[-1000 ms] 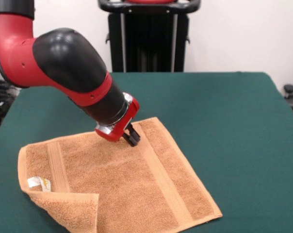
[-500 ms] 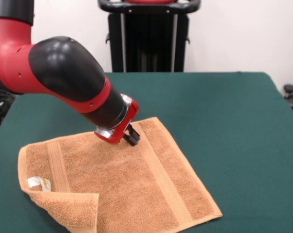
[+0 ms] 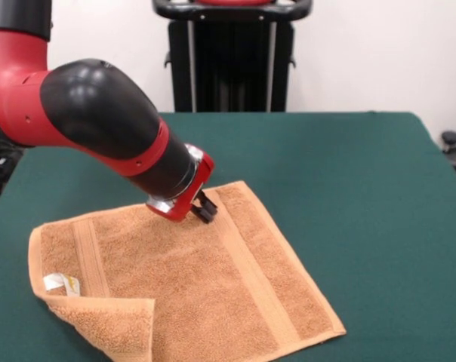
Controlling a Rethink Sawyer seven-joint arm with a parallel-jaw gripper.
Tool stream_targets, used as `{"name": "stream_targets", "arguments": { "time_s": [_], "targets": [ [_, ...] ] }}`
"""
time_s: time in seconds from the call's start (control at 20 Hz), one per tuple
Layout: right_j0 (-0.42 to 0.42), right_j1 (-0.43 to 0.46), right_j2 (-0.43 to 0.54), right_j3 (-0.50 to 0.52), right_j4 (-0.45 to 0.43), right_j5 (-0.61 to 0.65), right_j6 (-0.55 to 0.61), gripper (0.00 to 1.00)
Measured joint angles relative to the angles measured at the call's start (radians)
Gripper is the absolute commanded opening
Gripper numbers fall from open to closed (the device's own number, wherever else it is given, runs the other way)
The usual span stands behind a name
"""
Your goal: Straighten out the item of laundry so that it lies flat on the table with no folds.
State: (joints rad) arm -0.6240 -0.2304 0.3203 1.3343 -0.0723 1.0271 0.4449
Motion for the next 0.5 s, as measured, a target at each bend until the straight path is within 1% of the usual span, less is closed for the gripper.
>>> {"name": "stream_targets", "arguments": {
  "time_s": [0.5],
  "targets": [
    [-0.002, -0.001, -0.003, 0.011, 0.0, 0.005, 0.0, 0.0]
  ]
}}
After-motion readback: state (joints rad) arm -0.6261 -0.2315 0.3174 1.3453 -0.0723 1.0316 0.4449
